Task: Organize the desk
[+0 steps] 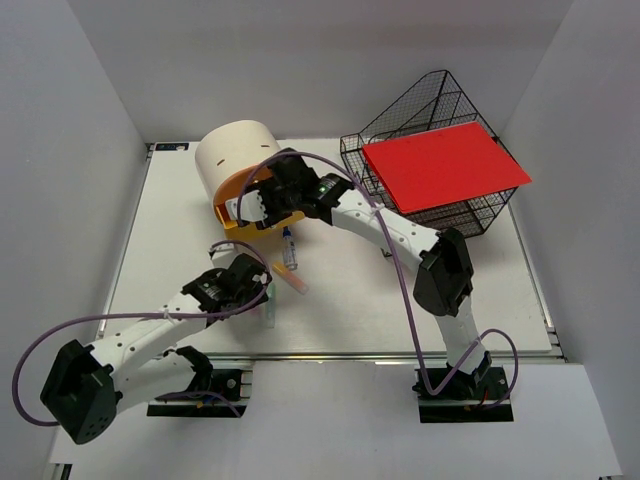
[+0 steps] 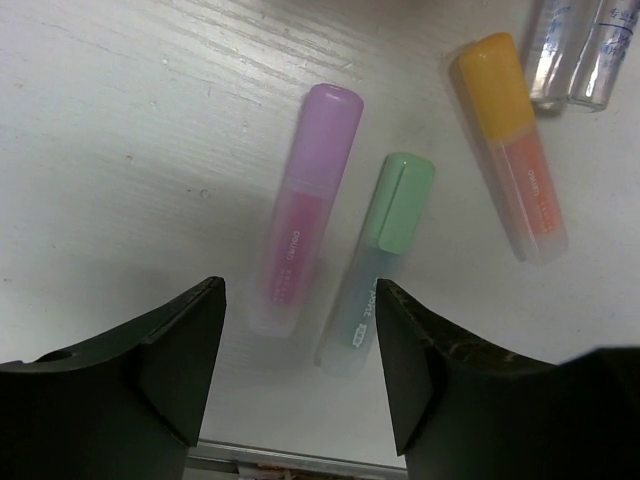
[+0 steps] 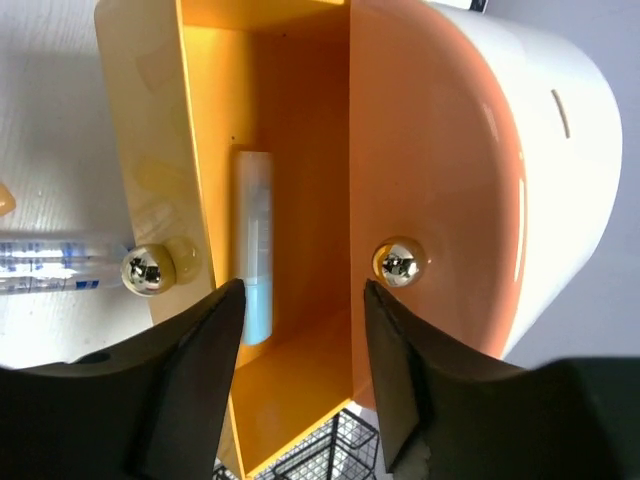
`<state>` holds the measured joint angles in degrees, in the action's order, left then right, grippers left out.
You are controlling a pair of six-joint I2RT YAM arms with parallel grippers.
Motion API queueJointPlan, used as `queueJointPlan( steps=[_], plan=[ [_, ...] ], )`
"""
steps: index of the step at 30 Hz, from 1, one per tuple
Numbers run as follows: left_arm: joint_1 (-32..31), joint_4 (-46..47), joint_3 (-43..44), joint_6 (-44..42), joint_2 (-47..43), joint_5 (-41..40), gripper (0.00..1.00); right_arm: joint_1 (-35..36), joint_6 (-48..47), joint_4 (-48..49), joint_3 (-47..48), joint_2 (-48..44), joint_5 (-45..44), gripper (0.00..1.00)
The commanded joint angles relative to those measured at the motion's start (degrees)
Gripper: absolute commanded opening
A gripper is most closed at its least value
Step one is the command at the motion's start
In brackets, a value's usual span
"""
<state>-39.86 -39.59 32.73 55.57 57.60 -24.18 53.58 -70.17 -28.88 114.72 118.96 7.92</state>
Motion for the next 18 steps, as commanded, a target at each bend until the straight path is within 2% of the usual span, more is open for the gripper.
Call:
queueJointPlan(
  steps=[1,3,4,5,6,7,9,11,16,18],
  plan=[
    [0.2,2.4,-0.4,1.4,0.7,-0.1,0.72,-0.4,2.1,2.4,2.8,-3.1,1.6,0.58],
    [0.2,2.9,-0.3,1.4,1.8,0.1,0.72,-0.4,3.6,2.9,2.8,-3.6,1.5,0.58],
    [0.2,3.1,-0.1,1.4,2.2,0.1,0.71,-0.6,4.8,3.0,2.9,-4.4,1.4,0.49],
    [0.2,3.4,-0.2,1.5,2.9,0.1,0.71,-1.1,6.4,3.7,3.2,-5.0,2.0,0.36],
    [0.2,3.6,-0.2,1.4,3.3,0.2,0.70,-1.1,8.8,4.4,3.2,-5.9,2.3,0.17],
    [0.2,3.7,-0.2,1.4,3.6,0.3,0.70,-1.9,15.4,5.4,2.9,-8.1,2.4,0.00],
    [0.2,4.4,-0.4,1.1,4.5,0.4,0.67,-3.8,22.5,7.2,0.2,-11.1,4.0,0.00],
    [0.2,5.8,-0.6,0.8,5.6,0.8,0.62,-6.0,30.7,7.2,-3.1,-15.9,10.0,0.00],
    [0.7,7.2,-0.7,0.9,9.9,-1.4,0.53,-9.9,40.2,10.2,-23.2,-29.8,20.2,0.00],
    [0.7,7.7,-0.7,0.9,12.5,-1.8,0.53,-11.6,42.0,11.4,-29.6,-34.4,22.0,0.00]
  ],
)
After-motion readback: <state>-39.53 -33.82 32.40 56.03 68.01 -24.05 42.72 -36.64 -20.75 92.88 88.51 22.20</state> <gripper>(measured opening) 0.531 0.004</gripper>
